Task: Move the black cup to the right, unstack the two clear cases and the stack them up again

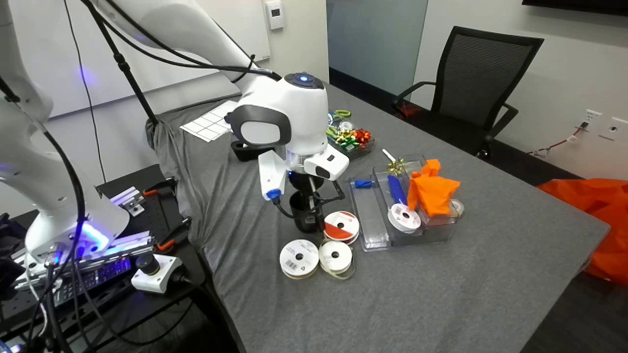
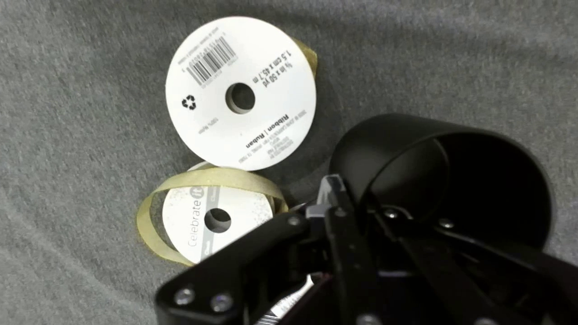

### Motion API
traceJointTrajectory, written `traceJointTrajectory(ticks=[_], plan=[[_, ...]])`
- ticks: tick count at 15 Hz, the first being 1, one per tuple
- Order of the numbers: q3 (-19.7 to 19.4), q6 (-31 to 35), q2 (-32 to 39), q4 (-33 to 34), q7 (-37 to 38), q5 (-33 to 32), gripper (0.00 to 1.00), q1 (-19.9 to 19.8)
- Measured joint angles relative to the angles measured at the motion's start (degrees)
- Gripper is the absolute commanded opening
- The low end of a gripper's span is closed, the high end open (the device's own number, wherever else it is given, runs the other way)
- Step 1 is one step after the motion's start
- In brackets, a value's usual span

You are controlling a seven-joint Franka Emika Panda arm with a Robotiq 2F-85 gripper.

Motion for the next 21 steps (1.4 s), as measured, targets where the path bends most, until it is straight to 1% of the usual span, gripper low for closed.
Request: traceJointTrajectory(ticks=[1, 2, 3, 4, 8, 12, 13, 14, 18, 21], plan=[[0.2, 0.0, 0.1, 0.0, -0.2, 0.0, 0.02, -0.3], [0.3, 0.0, 0.2, 0.0, -0.5, 0.0, 0.32, -0.6], [0.4, 0.0, 0.3, 0.0, -0.7, 0.0, 0.34, -0.7], [0.4, 0.0, 0.3, 0.0, -0.8, 0.0, 0.39, -0.9], [0.4, 0.0, 0.2, 0.5, -2.1, 0.0, 0.67, -1.5], [0.4, 0.0, -1.0, 0.5, -5.5, 0.0, 0.95, -2.3], [0.4, -0.1, -1.5, 0.4, -6.4, 0.0, 0.99, -2.5], [0.4, -0.4, -2.2, 0.2, -7.2, 0.0, 1.0, -2.7], [0.5, -3.3, -5.9, -1.2, -9.9, 0.0, 1.0, -2.9], [1.2, -6.0, -9.1, -2.2, -10.1, 1.2, 1.0, -2.7]])
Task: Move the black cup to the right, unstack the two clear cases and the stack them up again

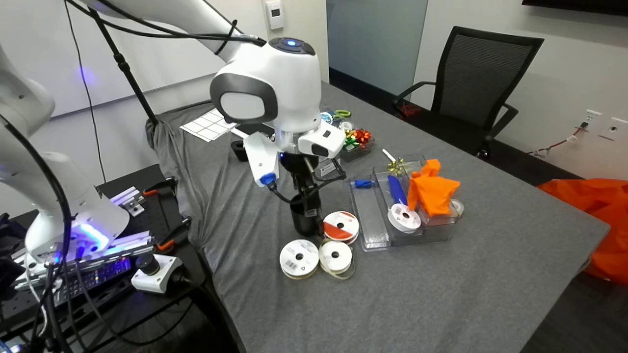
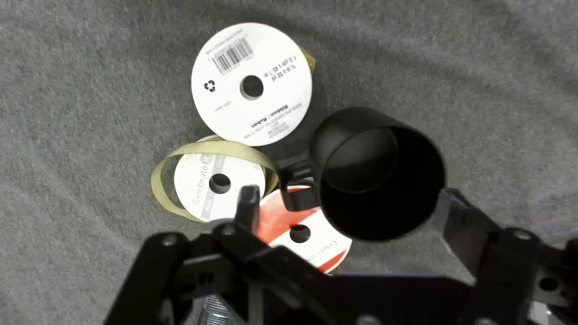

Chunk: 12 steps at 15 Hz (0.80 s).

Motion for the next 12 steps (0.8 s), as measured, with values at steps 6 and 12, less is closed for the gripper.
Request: traceJointTrajectory(ticks=[6, 12], plan=[[2.9, -1.9, -4.3, -0.2, 1.6, 6.2, 1.0, 3.3], [3.9, -1.7, -5.0, -0.1, 5.2, 8.0, 1.0, 7.1]])
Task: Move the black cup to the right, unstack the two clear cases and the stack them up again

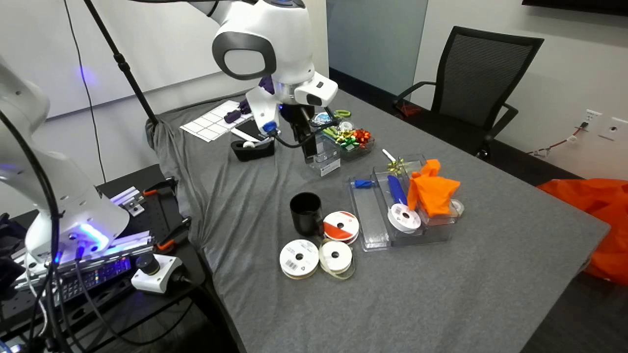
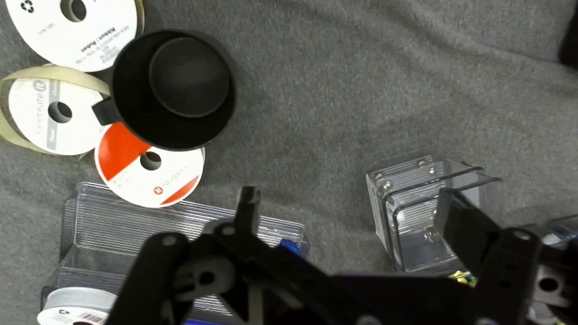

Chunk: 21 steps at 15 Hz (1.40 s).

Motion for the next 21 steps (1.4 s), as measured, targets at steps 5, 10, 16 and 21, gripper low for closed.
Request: traceJointTrajectory(ticks=[5, 10, 16, 21], plan=[[-0.4, -0.1, 0.0, 0.0, 0.4, 0.0, 1.0, 0.0], [0.7, -0.4, 0.1, 1.9, 6.9, 1.3, 1.0, 2.6], [1.8, -1.3, 2.6, 6.8, 10.9, 2.8, 1.0, 5.4], [1.9, -1.4, 9.0, 13.2, 10.9, 2.7, 1.0, 5.9]])
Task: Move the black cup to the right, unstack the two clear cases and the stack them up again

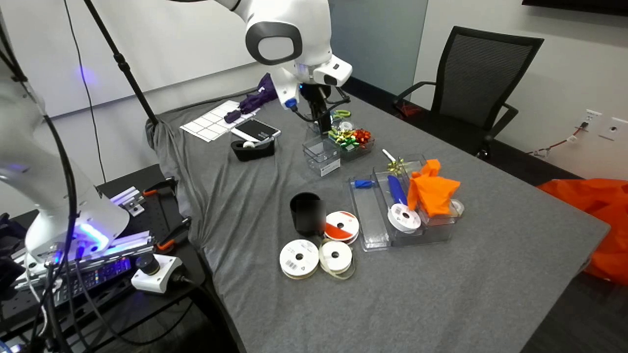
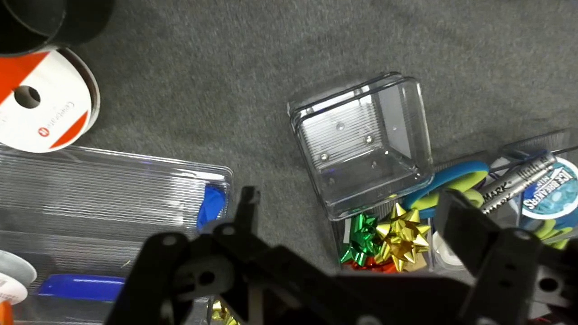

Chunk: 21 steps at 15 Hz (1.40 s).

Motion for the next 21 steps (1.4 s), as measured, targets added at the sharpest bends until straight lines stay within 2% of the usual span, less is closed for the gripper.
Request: traceJointTrajectory(ticks=[6, 11, 12, 13, 15, 21], plan=[[0.0, -2.7, 8.4, 8.4, 0.0, -1.7, 1.0, -0.1], [0.2, -2.7, 13.8, 11.7, -0.2, -5.0, 1.0, -0.1], [0.4, -2.7, 14.5, 11.9, -0.3, -5.4, 0.97, -0.1], [0.5, -2.7, 15.0, 12.1, -0.6, -5.6, 0.74, -0.2], [1.0, -2.7, 15.8, 12.2, -1.1, -5.7, 0.7, -0.4], [1.9, -2.6, 16.8, 12.9, -2.7, -5.7, 0.26, -0.8]])
